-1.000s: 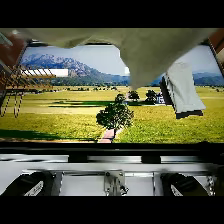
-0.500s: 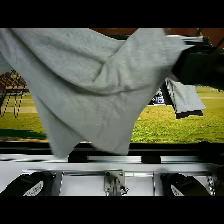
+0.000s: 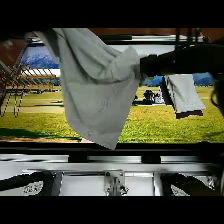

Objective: Fold the shirts.

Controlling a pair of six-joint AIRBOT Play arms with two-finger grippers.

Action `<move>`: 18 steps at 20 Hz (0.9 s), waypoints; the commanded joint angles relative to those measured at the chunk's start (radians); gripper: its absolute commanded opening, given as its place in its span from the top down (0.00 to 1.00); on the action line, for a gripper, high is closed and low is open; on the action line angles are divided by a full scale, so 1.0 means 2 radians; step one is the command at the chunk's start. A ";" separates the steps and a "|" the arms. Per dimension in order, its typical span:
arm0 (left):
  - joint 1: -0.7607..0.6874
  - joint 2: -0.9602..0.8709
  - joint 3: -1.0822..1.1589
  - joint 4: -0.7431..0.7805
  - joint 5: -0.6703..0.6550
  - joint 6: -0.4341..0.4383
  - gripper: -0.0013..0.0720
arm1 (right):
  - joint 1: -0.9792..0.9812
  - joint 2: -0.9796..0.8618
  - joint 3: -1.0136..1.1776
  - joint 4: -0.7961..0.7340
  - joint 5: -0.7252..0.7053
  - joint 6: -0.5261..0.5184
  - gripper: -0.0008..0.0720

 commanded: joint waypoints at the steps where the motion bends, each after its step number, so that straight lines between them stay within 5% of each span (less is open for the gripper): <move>1: -0.004 -0.118 0.001 -0.002 -0.135 -0.042 0.89 | 0.000 -0.073 -0.017 -0.115 -0.060 0.033 0.85; 2: -0.004 -0.145 0.001 -0.002 -0.170 -0.071 0.58 | 0.000 -0.092 -0.023 -0.112 -0.066 0.033 0.85; 3: -0.001 -0.161 0.001 -0.002 -0.193 -0.095 0.18 | 0.000 -0.107 -0.023 -0.102 -0.078 0.033 0.85; 4: 0.004 -0.167 0.001 -0.002 -0.209 -0.101 0.01 | 0.000 -0.116 -0.023 -0.092 -0.087 0.033 0.85; 12: 0.042 -0.052 -0.080 -0.002 -0.401 -0.076 0.02 | 0.000 -0.117 -0.023 -0.117 -0.120 0.031 0.85; 15: 0.002 0.073 -0.320 -0.010 -0.311 -0.117 0.02 | 0.000 -0.117 -0.023 -0.106 -0.125 0.030 0.85; 18: -0.027 0.181 -0.553 -0.130 -0.183 -0.144 0.02 | 0.000 -0.117 -0.023 -0.096 -0.121 0.031 0.85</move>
